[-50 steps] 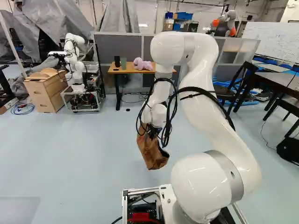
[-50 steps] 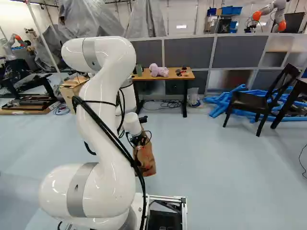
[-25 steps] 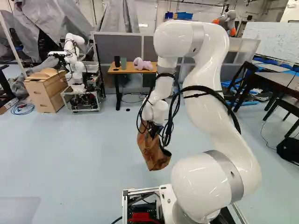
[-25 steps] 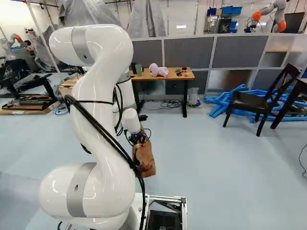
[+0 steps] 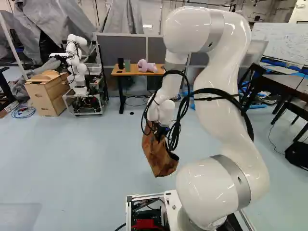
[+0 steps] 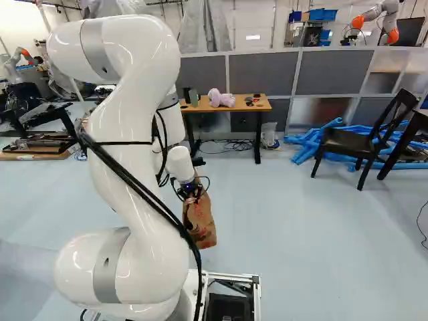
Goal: Pick up the bag on the ground and place it on the table
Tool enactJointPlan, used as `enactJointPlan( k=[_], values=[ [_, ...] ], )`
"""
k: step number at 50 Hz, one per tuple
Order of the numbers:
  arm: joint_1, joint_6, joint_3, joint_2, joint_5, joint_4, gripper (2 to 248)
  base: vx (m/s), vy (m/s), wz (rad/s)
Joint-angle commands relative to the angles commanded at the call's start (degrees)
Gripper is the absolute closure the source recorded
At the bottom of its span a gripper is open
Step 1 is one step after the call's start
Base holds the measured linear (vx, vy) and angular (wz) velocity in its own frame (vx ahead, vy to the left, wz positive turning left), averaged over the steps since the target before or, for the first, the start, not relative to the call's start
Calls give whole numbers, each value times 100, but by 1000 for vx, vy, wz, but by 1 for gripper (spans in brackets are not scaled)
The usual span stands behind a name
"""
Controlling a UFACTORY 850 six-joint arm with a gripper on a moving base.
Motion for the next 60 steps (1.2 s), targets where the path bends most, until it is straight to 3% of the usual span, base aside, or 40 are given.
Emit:
enactJointPlan(
  k=[60],
  values=[
    [-180, 0, 526, 1539, -1074, 0, 229, 0, 0, 0]
  ],
)
